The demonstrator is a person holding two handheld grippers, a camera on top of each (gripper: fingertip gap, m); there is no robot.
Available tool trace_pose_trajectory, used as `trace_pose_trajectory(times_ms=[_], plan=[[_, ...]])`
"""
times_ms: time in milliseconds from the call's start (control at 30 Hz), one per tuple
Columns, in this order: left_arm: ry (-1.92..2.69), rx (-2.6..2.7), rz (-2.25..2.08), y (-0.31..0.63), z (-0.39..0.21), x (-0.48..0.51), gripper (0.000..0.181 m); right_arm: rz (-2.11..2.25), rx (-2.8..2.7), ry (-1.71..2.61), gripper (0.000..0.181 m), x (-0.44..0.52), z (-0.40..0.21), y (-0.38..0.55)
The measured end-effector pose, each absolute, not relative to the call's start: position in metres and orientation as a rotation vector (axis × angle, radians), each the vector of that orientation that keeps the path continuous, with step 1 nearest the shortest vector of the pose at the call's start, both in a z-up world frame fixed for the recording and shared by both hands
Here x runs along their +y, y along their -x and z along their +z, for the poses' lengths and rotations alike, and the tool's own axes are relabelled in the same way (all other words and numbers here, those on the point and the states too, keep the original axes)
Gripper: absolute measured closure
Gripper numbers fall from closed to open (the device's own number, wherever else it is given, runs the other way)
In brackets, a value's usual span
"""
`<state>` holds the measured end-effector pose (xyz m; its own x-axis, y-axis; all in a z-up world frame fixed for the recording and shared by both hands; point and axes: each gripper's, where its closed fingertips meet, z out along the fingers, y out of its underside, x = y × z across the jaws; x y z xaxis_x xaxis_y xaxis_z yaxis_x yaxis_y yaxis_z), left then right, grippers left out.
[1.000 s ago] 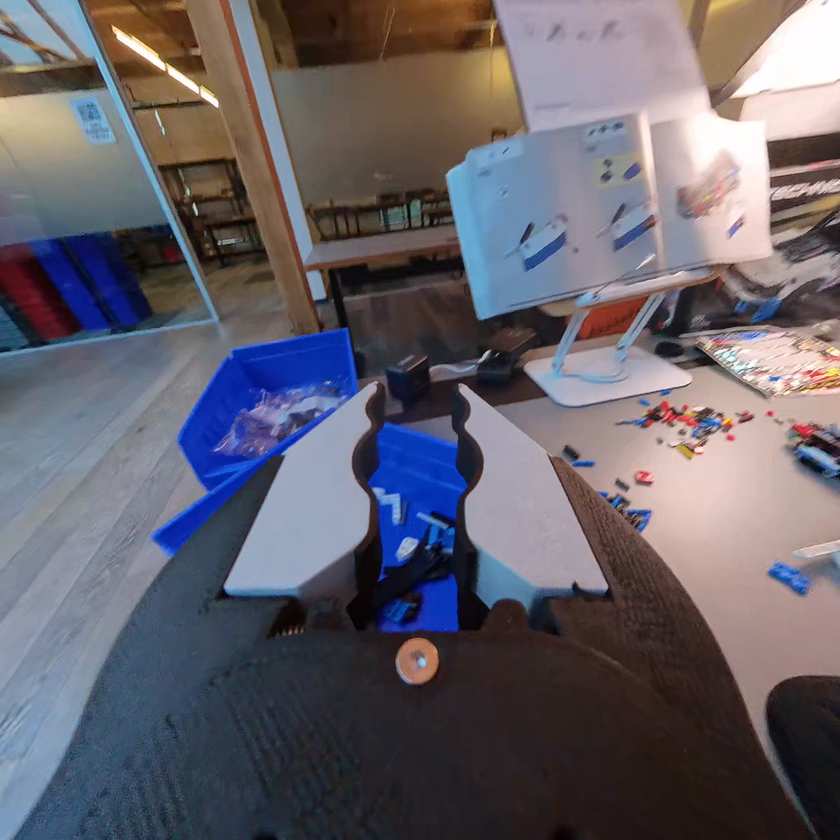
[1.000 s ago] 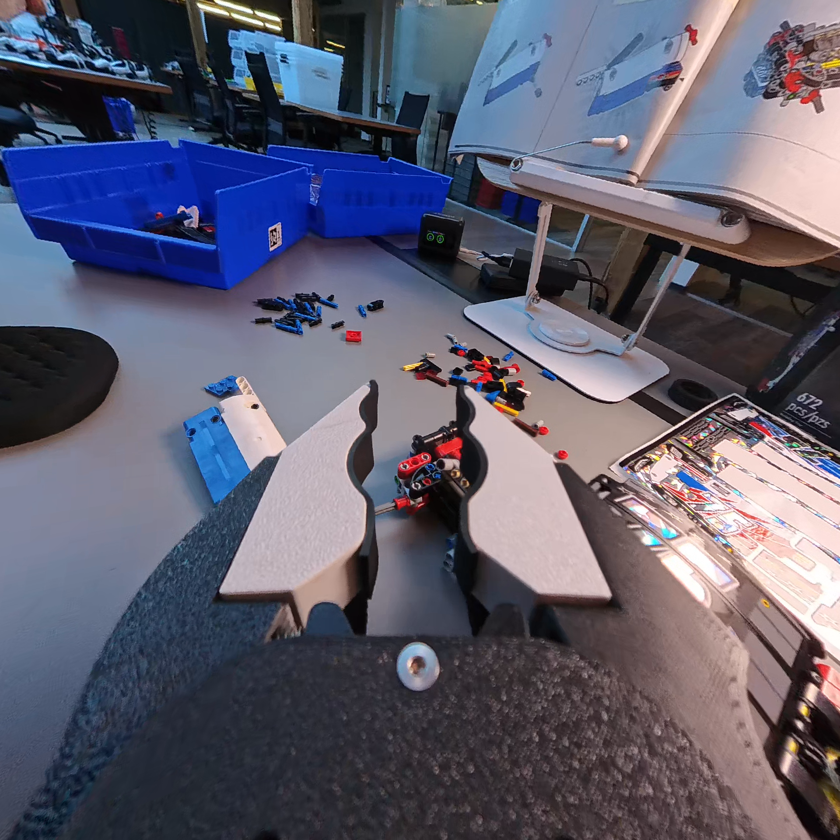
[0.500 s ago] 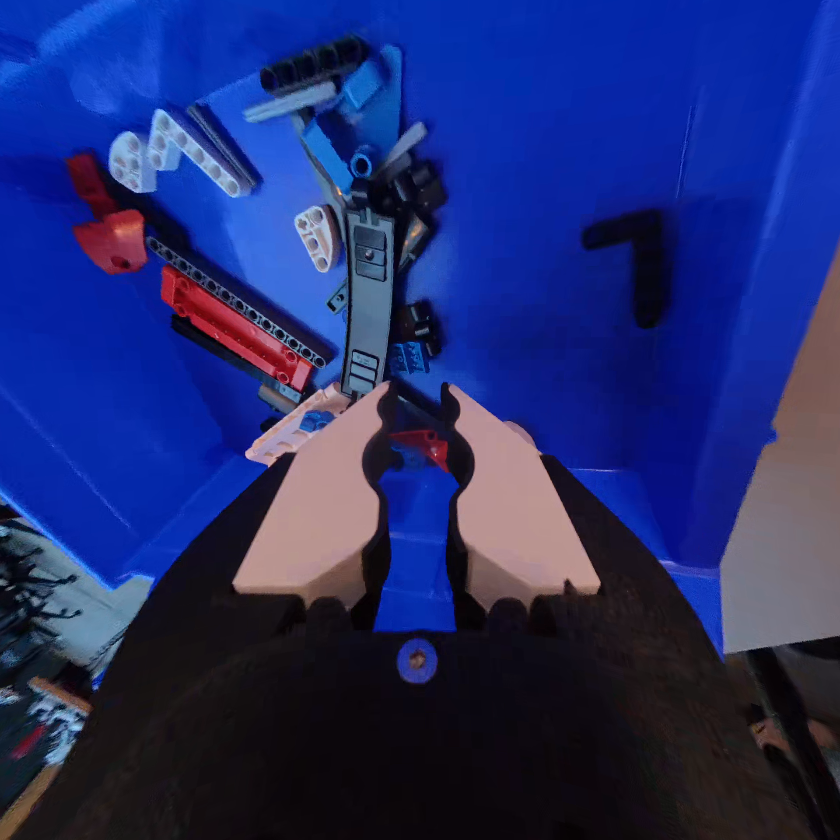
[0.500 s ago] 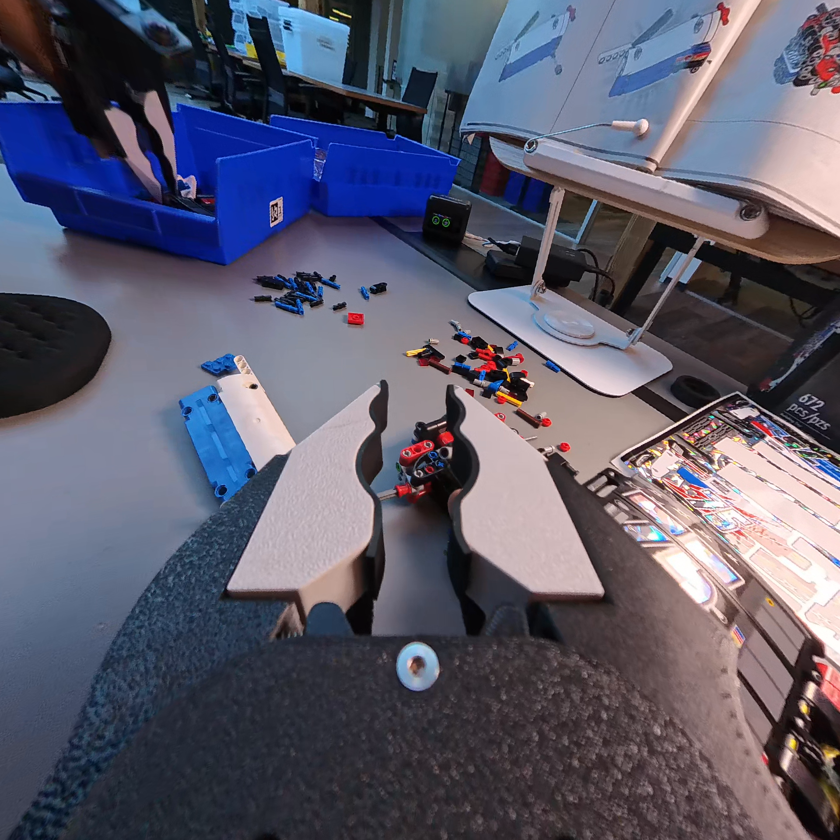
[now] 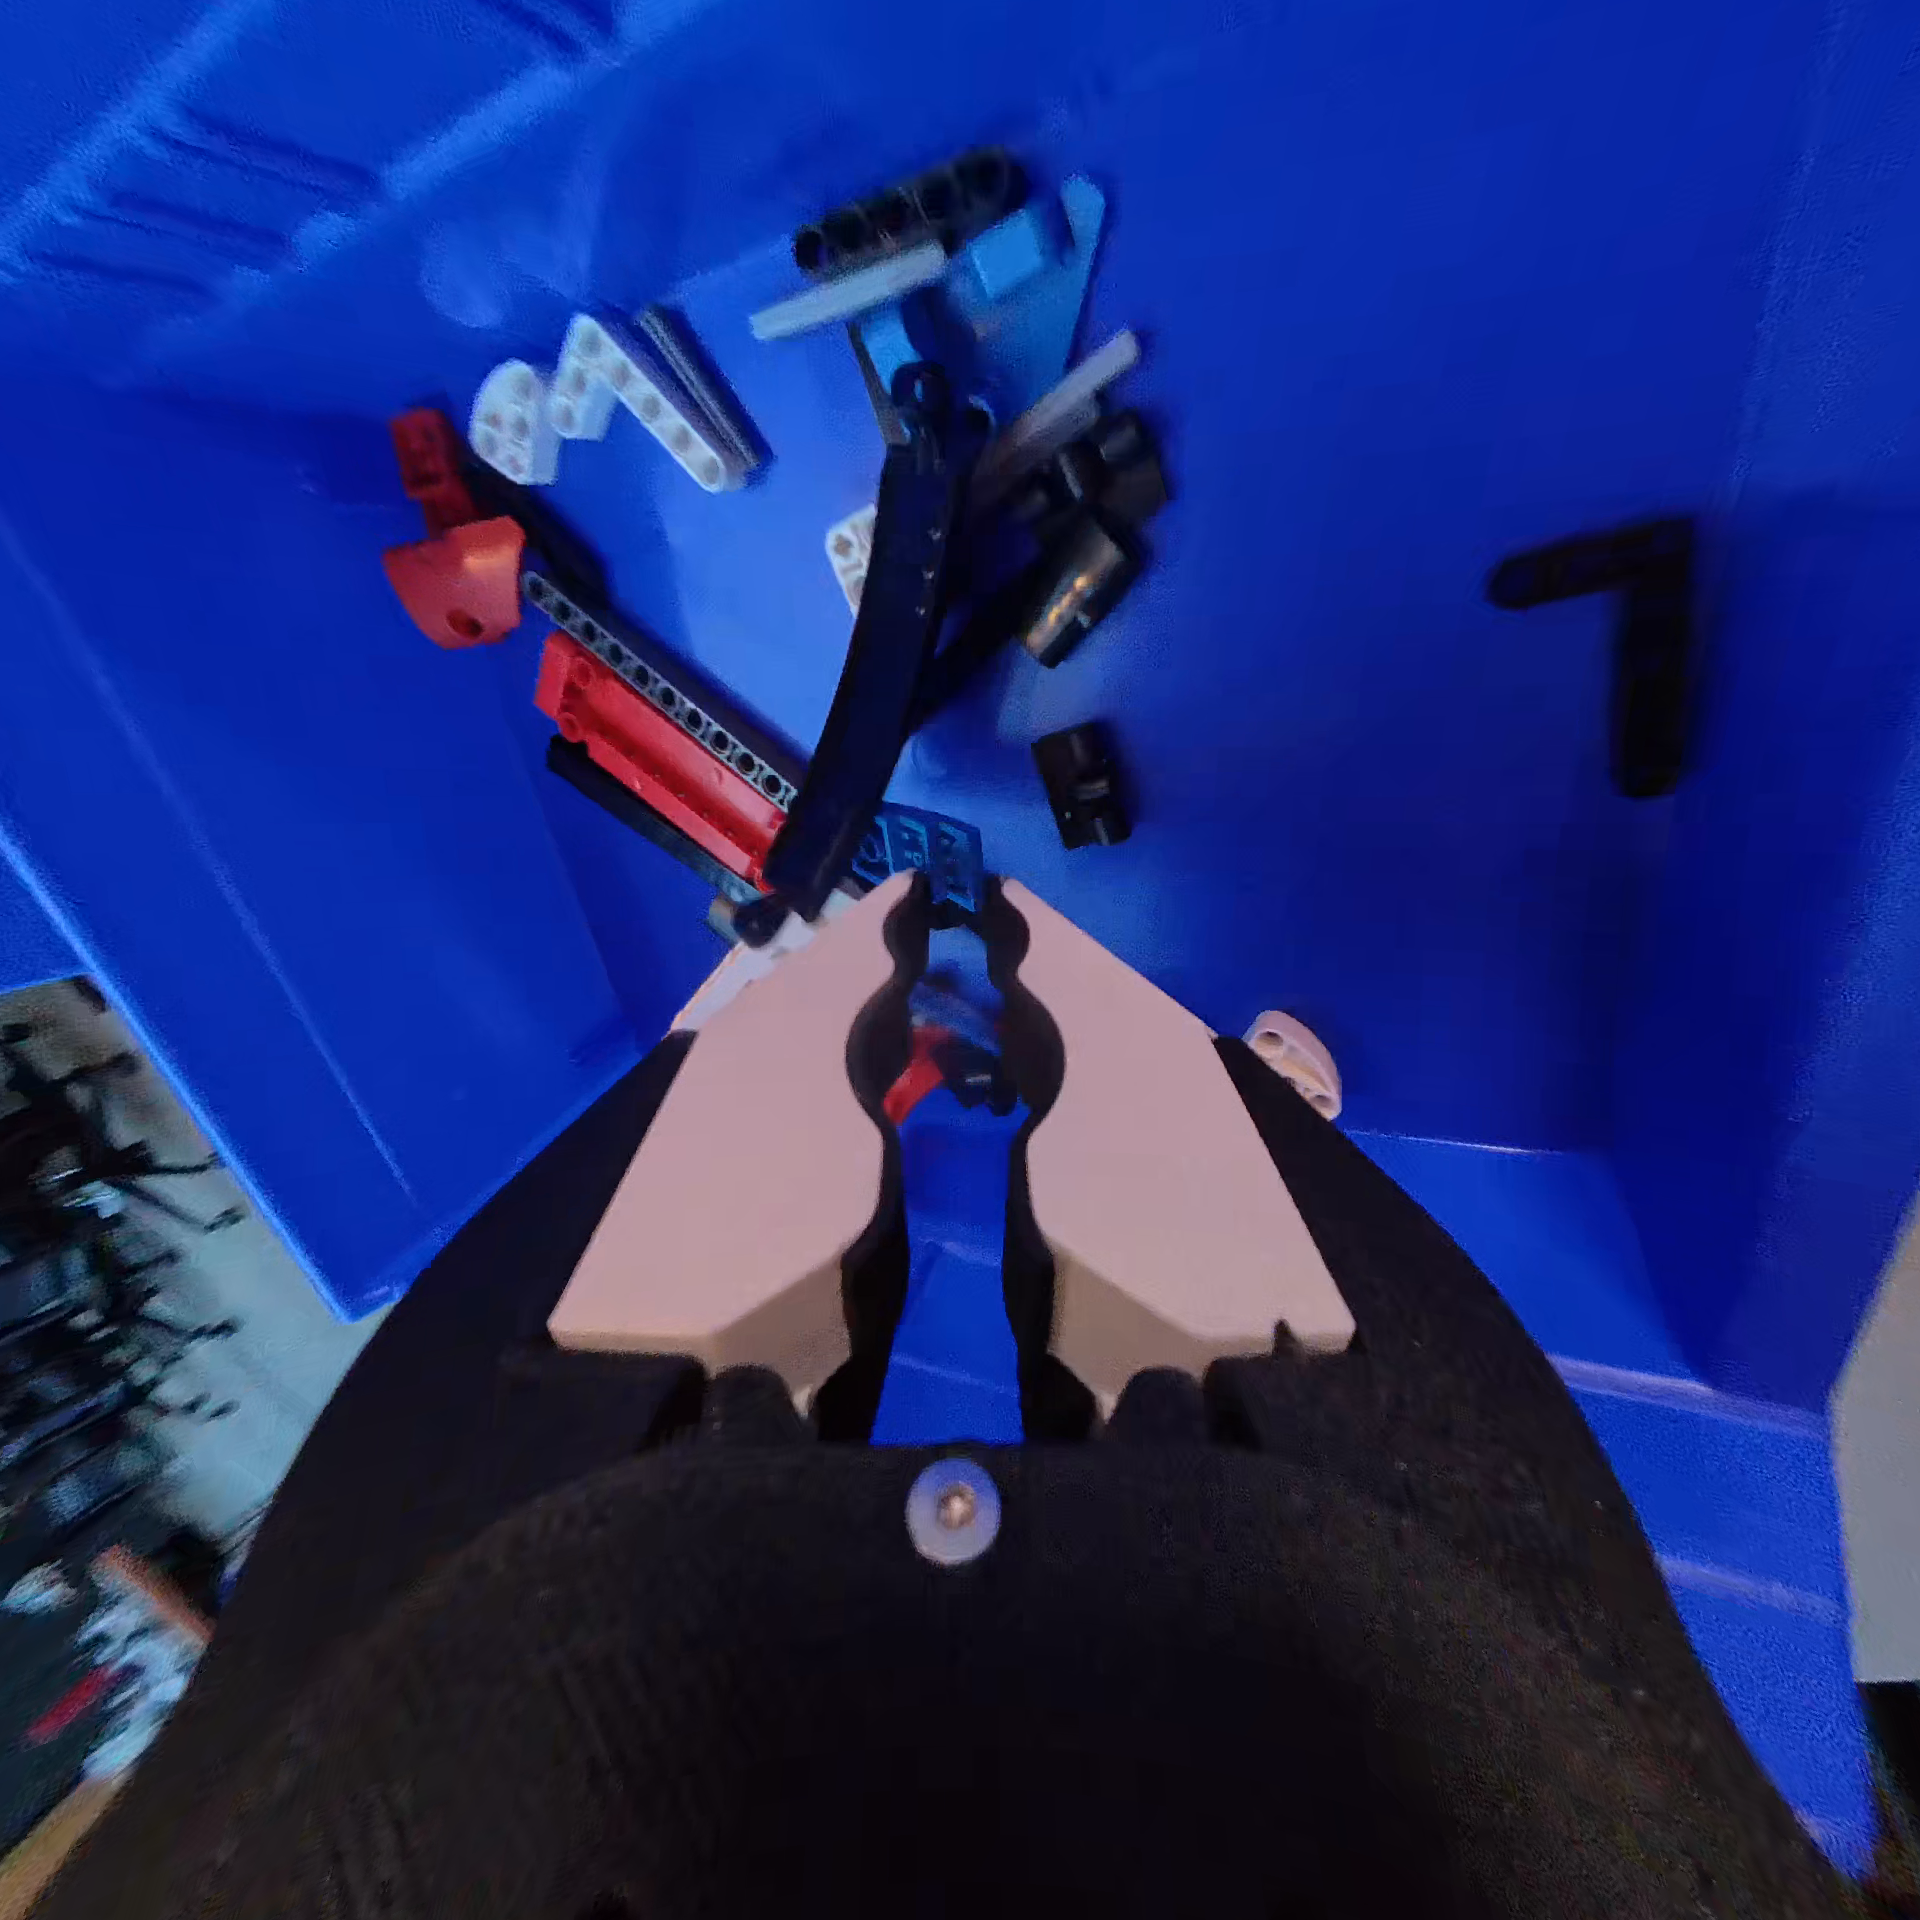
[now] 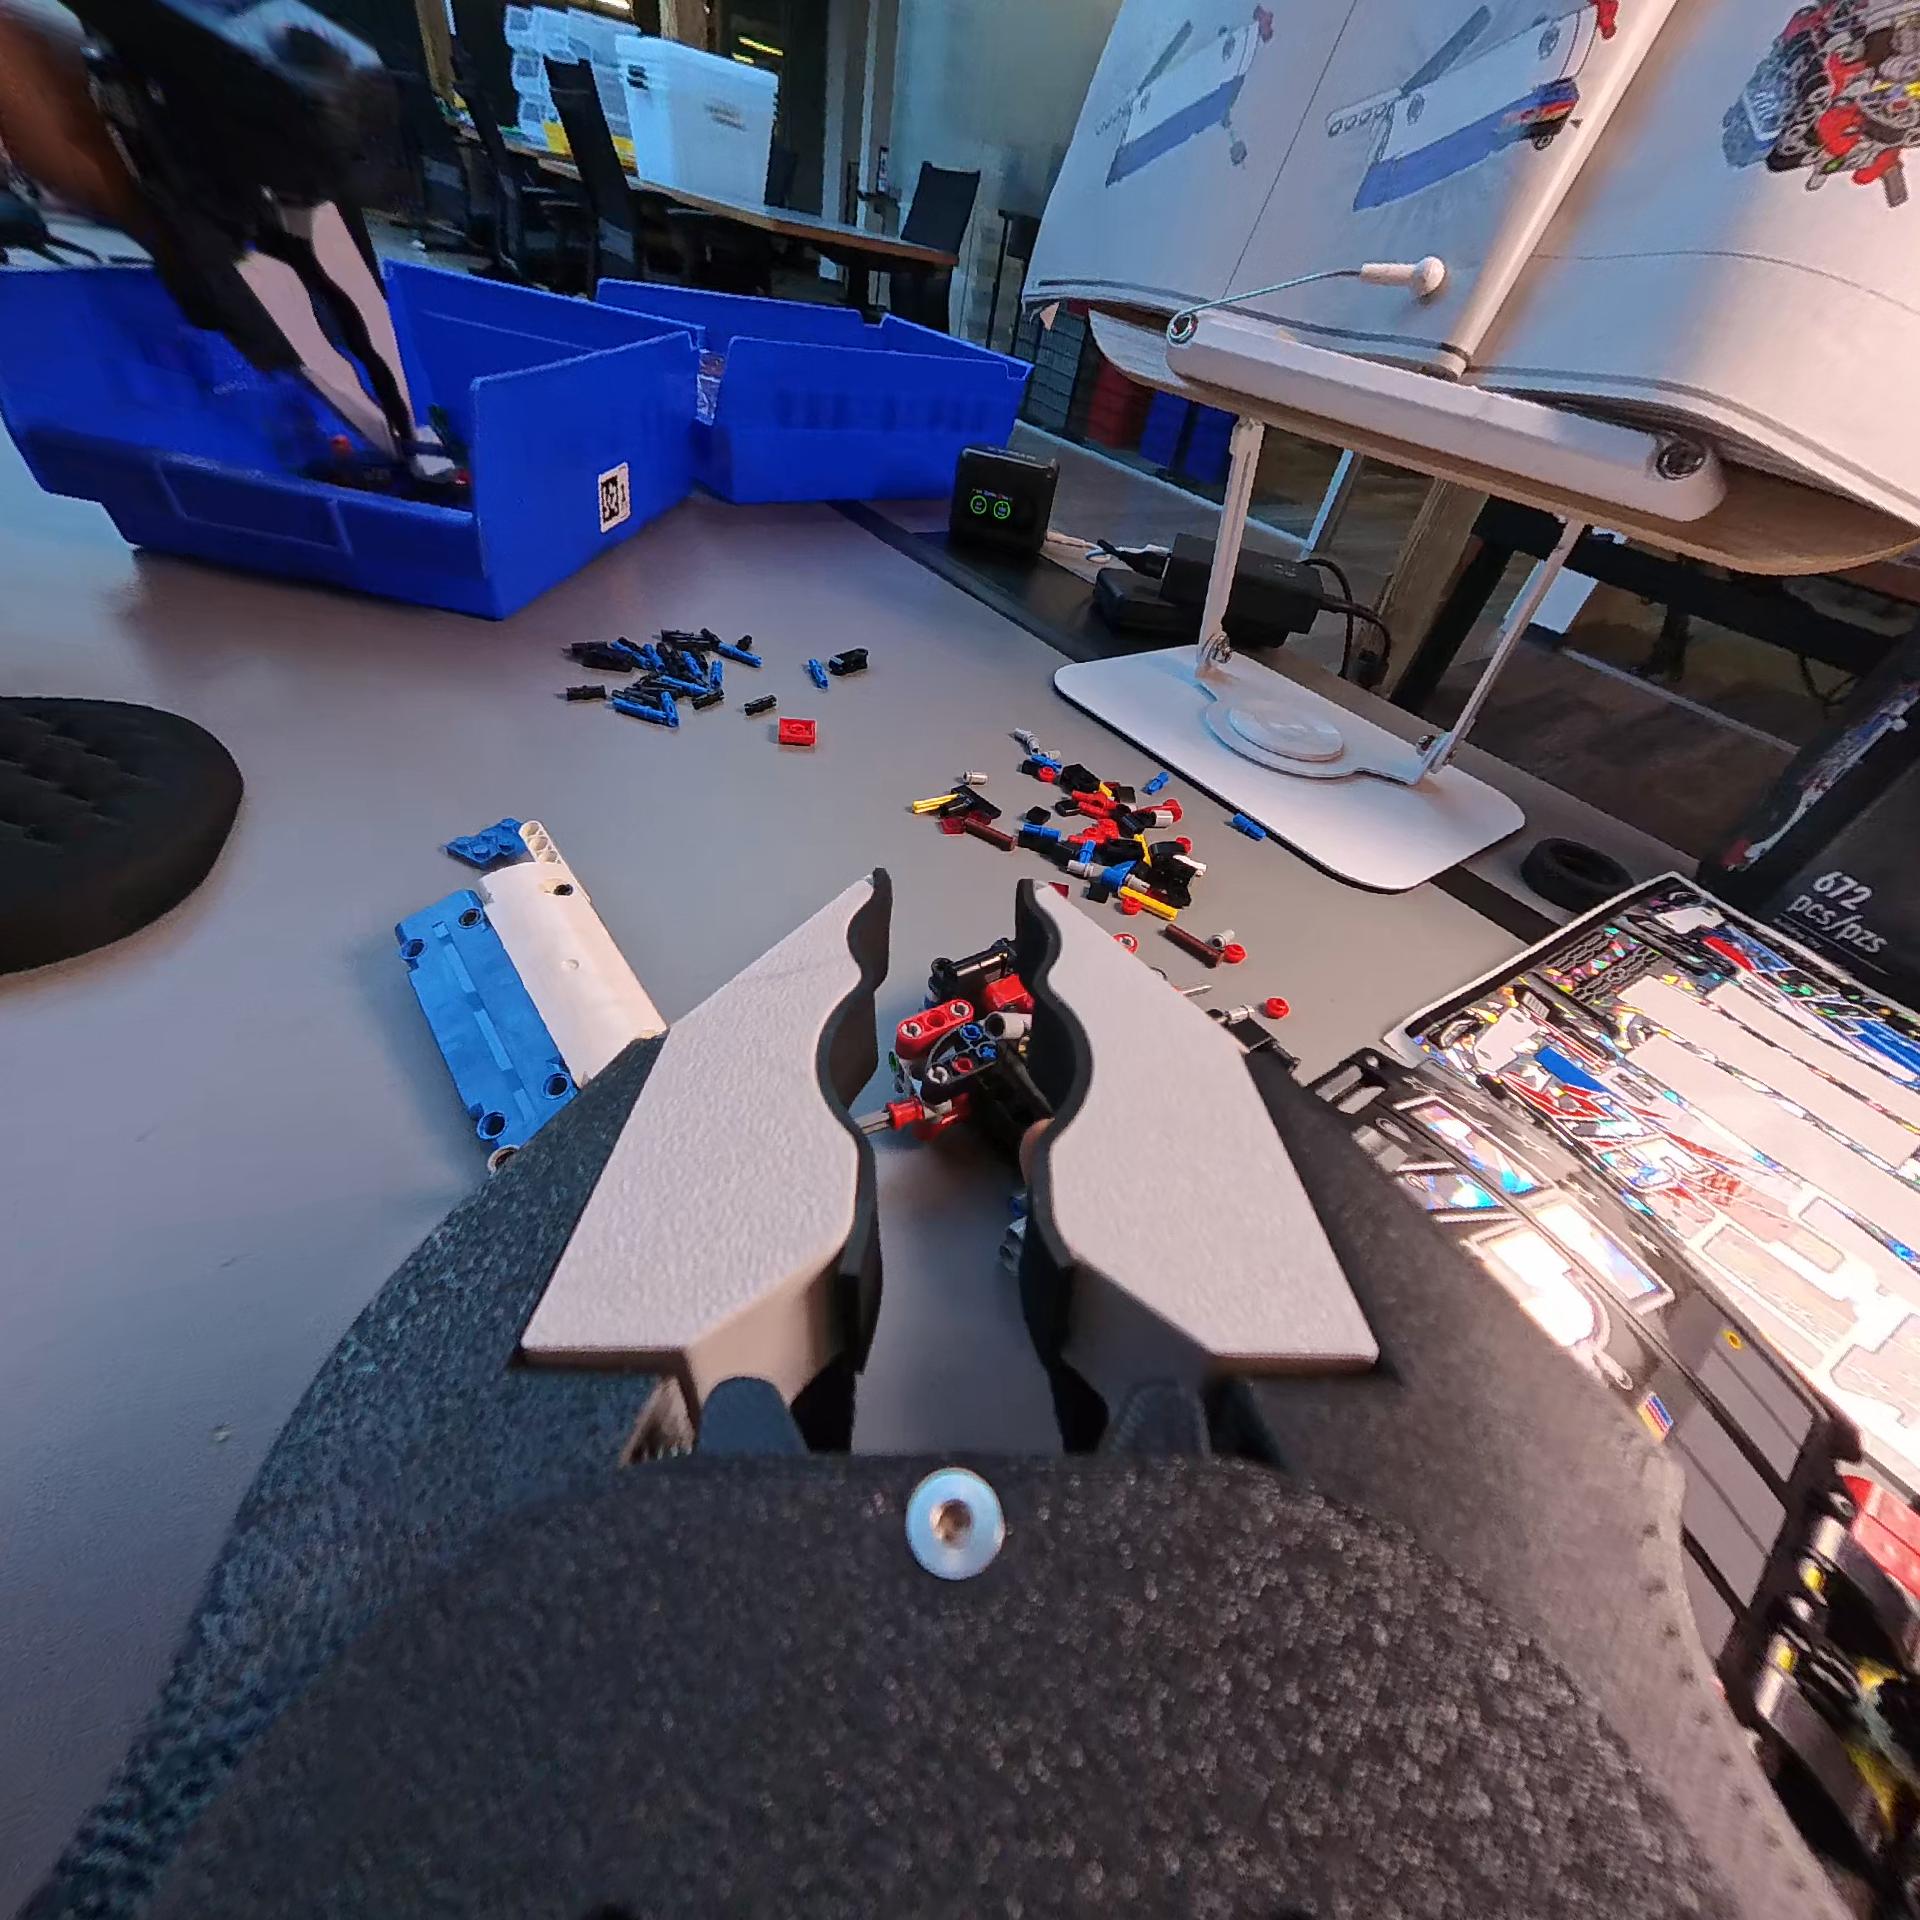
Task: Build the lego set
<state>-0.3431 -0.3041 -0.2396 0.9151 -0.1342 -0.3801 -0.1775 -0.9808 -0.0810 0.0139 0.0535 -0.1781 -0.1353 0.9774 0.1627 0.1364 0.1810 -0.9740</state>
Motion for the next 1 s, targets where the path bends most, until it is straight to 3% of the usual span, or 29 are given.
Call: trace_pose_trajectory(times_ms=[33, 233, 500, 700, 833, 1000], plan=[[2.891, 0.178, 0.493, 0.338, -0.227, -0.298, 0.173, 1.094, -1.484, 1.123, 0.159, 0.054, -0.178, -0.014], [2.295, -0.016, -0.152, 0.277, -0.134, -0.253, 0.173, 1.110, -1.485, 1.106, 0.159, 0.049, -0.174, -0.014], [1.601, 0.284, -0.789, 0.144, -0.042, -0.222, 0.174, 1.146, -1.502, 1.026, 0.158, 0.029, -0.163, -0.015], [1.358, 0.444, -1.067, 0.044, -0.044, -0.172, 0.174, 1.316, -1.514, 0.771, 0.152, -0.024, -0.129, -0.025], [1.285, 0.376, -1.297, 0.010, -0.068, -0.125, 0.174, 1.313, -1.600, 0.715, 0.124, -0.050, -0.127, -0.025], [1.384, 0.339, -1.417, -0.023, -0.111, -0.085, 0.173, 1.211, -1.640, 0.619, 0.132, -0.058, -0.136, -0.027]])
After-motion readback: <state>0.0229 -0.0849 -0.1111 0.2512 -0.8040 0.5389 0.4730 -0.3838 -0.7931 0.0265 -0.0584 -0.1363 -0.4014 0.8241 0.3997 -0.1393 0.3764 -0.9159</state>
